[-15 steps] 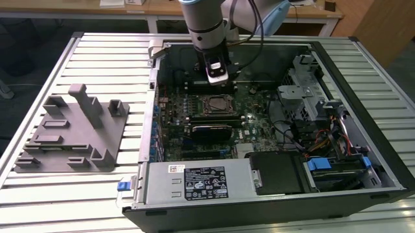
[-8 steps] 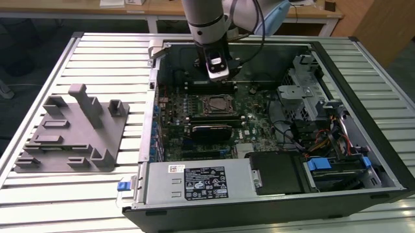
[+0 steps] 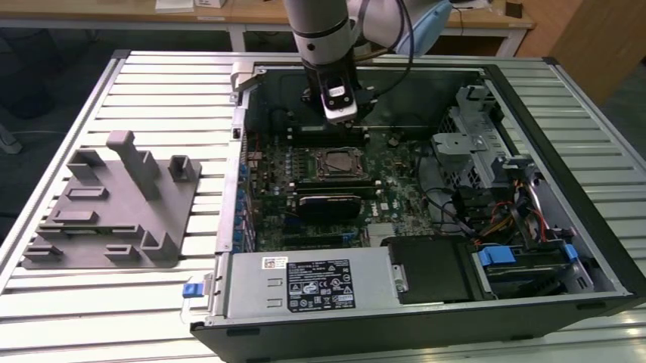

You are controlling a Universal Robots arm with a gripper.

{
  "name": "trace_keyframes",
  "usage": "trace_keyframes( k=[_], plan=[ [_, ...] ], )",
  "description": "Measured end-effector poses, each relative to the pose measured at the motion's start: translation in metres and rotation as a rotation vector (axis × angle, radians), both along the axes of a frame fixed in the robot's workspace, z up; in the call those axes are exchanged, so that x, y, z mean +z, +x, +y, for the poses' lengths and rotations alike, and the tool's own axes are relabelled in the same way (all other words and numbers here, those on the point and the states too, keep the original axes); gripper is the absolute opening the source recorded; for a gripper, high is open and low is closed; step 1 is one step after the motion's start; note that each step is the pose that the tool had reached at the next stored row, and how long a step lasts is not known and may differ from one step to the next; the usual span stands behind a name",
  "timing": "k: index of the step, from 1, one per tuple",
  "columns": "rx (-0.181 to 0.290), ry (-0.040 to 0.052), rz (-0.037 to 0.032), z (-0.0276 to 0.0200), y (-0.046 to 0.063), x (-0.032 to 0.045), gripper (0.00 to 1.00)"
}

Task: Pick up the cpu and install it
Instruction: 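Install the first cpu locking lever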

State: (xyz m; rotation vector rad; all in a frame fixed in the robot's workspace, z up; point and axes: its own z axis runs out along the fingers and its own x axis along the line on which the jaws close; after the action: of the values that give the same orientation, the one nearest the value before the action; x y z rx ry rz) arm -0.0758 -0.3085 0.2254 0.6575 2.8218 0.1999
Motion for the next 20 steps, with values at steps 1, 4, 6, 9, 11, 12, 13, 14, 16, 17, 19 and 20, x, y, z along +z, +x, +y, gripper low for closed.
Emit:
trace_keyframes(
  k=[1, 4, 6, 9, 11, 12, 13, 14, 16, 17, 19, 20],
  plan=[
    [0.000, -0.0008, 0.0006, 0.0000, 0.0000, 0.0000, 0.11],
    [0.000, -0.0236, 0.0062, 0.0000, 0.0000, -0.0002, 0.11],
    [0.000, -0.0406, 0.0142, 0.0000, 0.0003, -0.0004, 0.11],
    [0.001, -0.0539, 0.0382, -0.0006, 0.0009, -0.0010, 0.11],
    [0.004, -0.0582, 0.0667, -0.0010, 0.0014, -0.0014, 0.11],
    [0.006, -0.0595, 0.0822, -0.0011, 0.0015, -0.0016, 0.11],
    [0.008, -0.0600, 0.0983, -0.0012, 0.0016, -0.0018, 0.11],
    [0.010, -0.0599, 0.1142, -0.0013, 0.0016, -0.0021, 0.11],
    [0.014, -0.0600, 0.1440, -0.0015, 0.0016, -0.0024, 0.11],
    [0.016, -0.0601, 0.1582, -0.0016, 0.0016, -0.0025, 0.11],
    [0.020, -0.0601, 0.1901, -0.0017, 0.0016, -0.0028, 0.11],
    [0.021, -0.0601, 0.2019, -0.0016, 0.0017, -0.0028, 0.11]
  ],
)
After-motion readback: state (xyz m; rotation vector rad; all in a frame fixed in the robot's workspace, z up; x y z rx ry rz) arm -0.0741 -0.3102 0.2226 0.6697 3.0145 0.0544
